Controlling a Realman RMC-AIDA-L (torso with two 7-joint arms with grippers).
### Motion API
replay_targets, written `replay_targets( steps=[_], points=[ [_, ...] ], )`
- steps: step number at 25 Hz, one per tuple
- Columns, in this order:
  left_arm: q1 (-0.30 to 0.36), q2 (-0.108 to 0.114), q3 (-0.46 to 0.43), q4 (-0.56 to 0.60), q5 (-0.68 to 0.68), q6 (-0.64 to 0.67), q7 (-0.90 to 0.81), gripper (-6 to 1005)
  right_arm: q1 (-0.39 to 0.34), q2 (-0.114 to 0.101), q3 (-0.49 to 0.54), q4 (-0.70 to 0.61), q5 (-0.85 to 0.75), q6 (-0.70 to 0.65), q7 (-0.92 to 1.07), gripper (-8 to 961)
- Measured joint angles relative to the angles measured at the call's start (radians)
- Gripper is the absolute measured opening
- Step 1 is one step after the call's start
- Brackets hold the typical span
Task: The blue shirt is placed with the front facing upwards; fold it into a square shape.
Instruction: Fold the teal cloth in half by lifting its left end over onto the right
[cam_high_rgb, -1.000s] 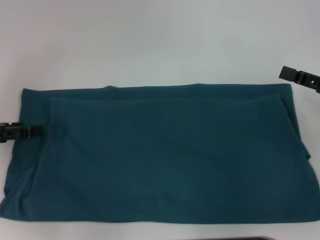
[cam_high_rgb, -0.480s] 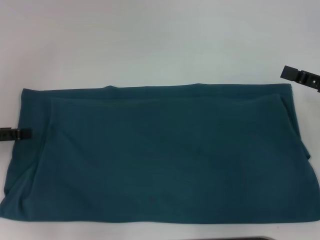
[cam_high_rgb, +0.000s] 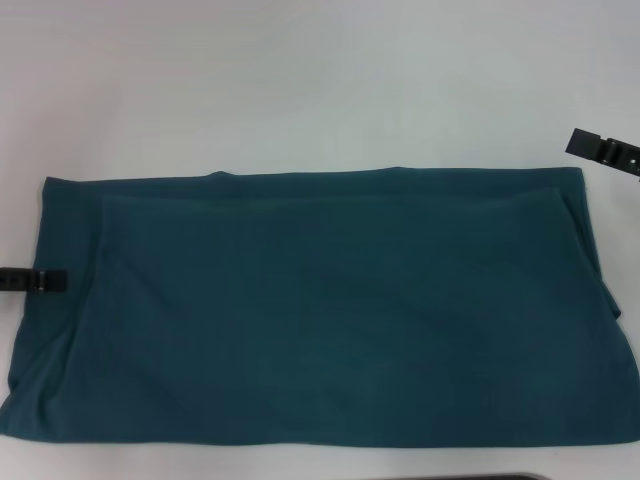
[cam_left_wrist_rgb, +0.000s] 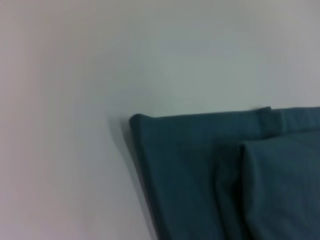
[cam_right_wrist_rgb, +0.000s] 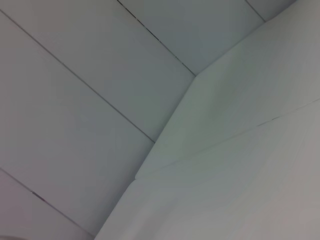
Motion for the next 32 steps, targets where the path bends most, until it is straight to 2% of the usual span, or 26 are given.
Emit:
replay_targets(
  steps=[13,32],
  points=[
    [-0.049,-0.002,0.001,0.004,0.094,0.022,-0.040,859,-0.002,-0.007,0.002,0.004,0.000,0.000,0.007,884],
    [-0.084,-0.024,0.003,0.002,0.097,0.077,-0.029,858,0.007,-0.008,0.002,-0.002,0.002,0.003,0.011,884]
  ],
)
